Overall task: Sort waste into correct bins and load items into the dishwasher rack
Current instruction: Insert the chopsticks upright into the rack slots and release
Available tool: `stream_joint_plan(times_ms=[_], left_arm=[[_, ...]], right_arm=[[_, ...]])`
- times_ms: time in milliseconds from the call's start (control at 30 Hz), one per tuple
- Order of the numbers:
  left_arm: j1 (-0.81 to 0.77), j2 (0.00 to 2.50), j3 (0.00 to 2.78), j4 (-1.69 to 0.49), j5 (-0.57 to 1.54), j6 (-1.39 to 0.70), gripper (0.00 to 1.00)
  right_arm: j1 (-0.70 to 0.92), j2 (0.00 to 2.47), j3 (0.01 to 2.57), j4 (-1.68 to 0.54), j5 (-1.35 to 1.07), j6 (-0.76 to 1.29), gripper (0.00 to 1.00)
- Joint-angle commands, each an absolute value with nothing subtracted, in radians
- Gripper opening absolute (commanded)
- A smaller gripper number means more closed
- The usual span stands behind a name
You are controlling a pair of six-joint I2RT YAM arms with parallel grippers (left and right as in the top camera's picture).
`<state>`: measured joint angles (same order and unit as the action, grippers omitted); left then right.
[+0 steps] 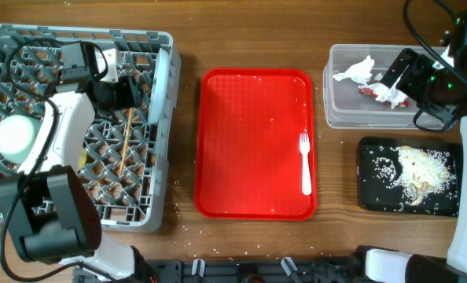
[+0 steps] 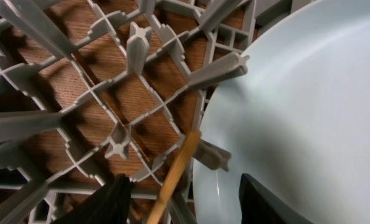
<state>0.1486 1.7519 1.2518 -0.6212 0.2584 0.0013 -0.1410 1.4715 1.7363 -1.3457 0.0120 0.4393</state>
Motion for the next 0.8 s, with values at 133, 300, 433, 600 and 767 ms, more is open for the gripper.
stream_joint_plan(times_ms=[133, 300, 433, 600, 767], left_arm=[[0.149, 1.764, 1.257, -0.62, 0.144, 0.023, 0.27], [0.148, 1.764, 1.255, -0.628, 0.179, 0.046, 0.27], [0.148, 1.764, 1.253, -0.643, 0.238, 0.128, 0.3], [0.148, 1.797, 1.241, -0.632, 0.234, 0.151, 0.27], [0.148, 1.826, 1.241, -0.612, 0.215, 0.154, 0.33]], right_arm=[[-0.144, 1.482, 1.742, -1.343, 0.022, 0.421, 1.0], [-0.144, 1.482, 1.742, -1.343, 0.022, 0.421, 1.0], [-0.144, 1.482, 1.742, -1.343, 0.022, 0.421, 1.0], [-0.144, 1.482, 1.742, -1.343, 0.022, 0.422, 1.0], [-0.144, 1.482, 1.742, -1.343, 0.022, 0.421, 1.0]])
